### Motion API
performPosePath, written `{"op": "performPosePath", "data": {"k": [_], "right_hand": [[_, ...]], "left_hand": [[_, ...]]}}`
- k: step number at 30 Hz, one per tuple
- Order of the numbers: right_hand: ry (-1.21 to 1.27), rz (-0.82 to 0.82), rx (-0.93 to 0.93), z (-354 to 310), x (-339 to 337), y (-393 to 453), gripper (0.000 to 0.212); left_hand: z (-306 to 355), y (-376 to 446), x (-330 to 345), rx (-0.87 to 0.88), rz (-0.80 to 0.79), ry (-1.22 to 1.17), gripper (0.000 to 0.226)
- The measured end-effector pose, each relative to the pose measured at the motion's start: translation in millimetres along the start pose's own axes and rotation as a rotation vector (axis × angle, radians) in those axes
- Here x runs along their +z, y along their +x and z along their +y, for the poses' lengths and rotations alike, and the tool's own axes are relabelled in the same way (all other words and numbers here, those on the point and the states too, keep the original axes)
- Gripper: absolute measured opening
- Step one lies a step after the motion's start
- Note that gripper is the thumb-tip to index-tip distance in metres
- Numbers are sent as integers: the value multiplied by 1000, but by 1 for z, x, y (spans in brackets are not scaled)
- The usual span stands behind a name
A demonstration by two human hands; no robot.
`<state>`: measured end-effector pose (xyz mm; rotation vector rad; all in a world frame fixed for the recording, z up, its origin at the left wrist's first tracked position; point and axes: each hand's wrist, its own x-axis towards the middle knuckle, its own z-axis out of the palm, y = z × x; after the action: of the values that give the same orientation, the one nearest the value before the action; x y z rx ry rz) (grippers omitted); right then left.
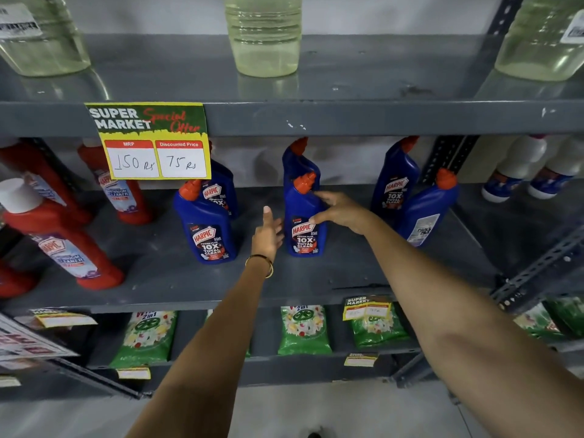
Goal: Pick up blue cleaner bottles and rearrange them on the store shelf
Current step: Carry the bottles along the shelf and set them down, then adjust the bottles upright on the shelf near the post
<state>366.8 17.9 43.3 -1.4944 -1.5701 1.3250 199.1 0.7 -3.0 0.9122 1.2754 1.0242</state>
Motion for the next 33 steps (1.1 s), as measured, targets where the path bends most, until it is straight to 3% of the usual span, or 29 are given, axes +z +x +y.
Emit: {"op": "performPosePath", "data": {"k": [3, 7, 10, 16, 19, 21, 27, 33], "right_hand": [[105, 67, 10, 8, 2, -9, 64], [339, 507, 75, 30, -1, -24, 58], [431, 769, 105, 47, -5, -42, 44], [473, 912, 147, 67, -28, -77, 40], [486, 1036, 211, 80, -58, -86, 29], [475, 1038, 302, 82, -72, -86, 39], [582, 825, 427, 80, -107, -72, 77], [634, 692, 465, 77, -117, -60, 94]], "left_hand": [[-5, -4, 1, 62, 100, -5, 63], [-19, -18, 11, 94, 217, -50, 51], [-33, -31, 33, 94, 134, -40, 47], [-41, -36, 95, 126, -63, 46, 37], [-42, -32, 130, 136, -142, 136, 46], [-35, -22, 151, 105, -232, 146, 53], [-5, 11, 222, 62, -366, 115, 68], [-3, 19, 248, 15, -357, -17, 64]]}}
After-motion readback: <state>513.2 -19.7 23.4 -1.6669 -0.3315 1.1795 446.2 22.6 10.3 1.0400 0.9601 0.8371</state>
